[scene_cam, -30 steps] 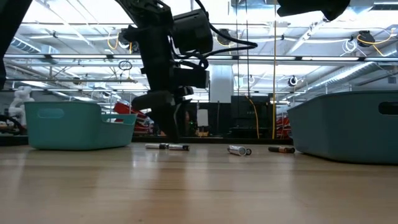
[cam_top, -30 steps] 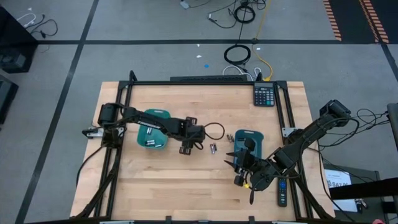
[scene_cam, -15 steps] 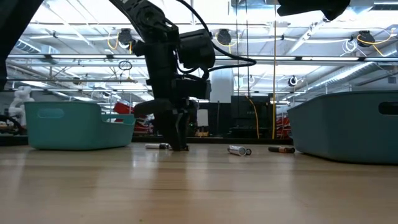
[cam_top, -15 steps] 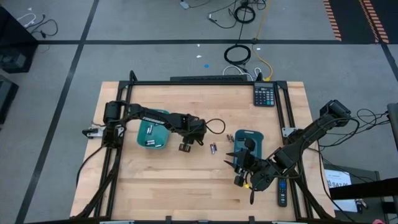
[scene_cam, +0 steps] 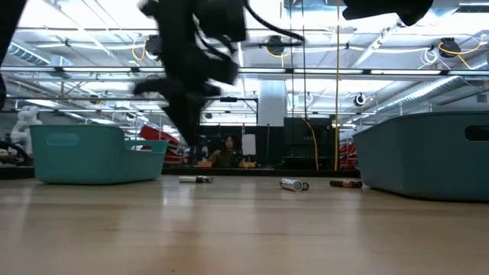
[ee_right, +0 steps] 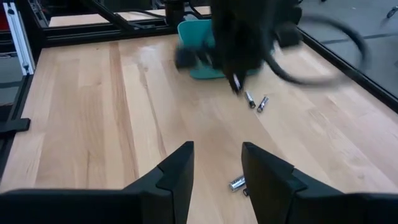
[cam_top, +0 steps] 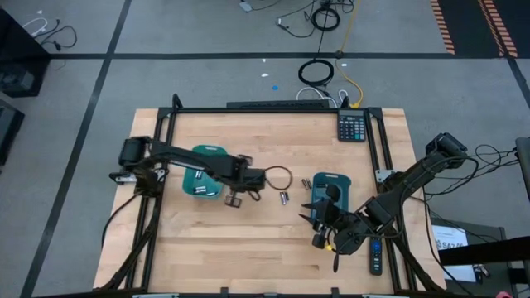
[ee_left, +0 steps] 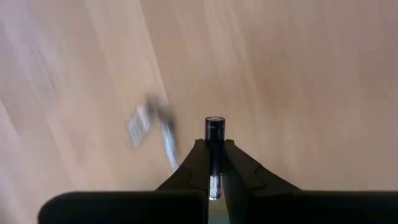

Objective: Sort batteries
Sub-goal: Put the silver battery into the green bin

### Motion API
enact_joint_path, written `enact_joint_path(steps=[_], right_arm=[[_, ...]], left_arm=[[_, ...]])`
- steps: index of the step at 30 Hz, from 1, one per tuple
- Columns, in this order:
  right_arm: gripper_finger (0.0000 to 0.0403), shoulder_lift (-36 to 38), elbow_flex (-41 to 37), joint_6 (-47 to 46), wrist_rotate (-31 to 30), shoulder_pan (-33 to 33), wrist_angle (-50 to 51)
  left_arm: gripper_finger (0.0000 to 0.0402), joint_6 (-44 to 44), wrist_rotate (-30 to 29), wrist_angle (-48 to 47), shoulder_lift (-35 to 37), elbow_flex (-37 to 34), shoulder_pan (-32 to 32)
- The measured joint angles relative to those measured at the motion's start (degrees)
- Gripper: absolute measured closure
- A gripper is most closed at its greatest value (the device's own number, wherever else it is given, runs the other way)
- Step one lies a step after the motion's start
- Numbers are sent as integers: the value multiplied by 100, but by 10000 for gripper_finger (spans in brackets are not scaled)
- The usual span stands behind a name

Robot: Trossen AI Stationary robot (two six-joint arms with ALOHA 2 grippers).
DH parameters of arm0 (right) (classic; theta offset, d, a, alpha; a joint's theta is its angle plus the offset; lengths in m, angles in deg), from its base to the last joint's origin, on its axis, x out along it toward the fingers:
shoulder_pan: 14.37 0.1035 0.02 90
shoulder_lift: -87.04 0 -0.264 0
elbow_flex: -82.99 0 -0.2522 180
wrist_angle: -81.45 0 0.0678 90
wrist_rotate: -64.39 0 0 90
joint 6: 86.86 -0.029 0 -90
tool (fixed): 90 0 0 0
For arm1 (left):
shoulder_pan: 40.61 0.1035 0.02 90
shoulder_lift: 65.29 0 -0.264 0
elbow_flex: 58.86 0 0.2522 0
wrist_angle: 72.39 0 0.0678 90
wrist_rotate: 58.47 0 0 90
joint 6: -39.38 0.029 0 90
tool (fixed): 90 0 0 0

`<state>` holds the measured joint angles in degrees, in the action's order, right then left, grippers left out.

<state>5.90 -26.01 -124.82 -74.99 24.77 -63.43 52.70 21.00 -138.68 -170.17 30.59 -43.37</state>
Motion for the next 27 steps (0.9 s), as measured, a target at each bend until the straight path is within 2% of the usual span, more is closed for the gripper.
enact_joint_path(steps=[4, 9, 15, 19, 22, 24, 27], right_arm=[[277, 0, -2, -41, 0, 57, 27], [277, -8, -2, -61, -7, 65, 8], [277, -151, -2, -145, -5, 72, -2], [277, -192, -2, -149, 28, 66, -5], [277, -190, -2, -149, 26, 56, -7], [277, -190, -2, -144, 25, 46, -7], [277, -190, -2, -145, 28, -13, -8]], left_arm=[[380, -887, 50, -1205, 583, -175, -160], [364, -1585, 397, -1631, 1313, -846, -188], [306, -1949, -322, -1570, 1812, -1721, -166], [262, -2010, -530, -1542, 1916, -1757, -171], [245, -1984, -857, -1329, 1950, -1614, -175], [242, -1829, -1084, -873, 1957, -1540, -174], [241, -1465, -1096, 109, 1889, -1536, -148]])
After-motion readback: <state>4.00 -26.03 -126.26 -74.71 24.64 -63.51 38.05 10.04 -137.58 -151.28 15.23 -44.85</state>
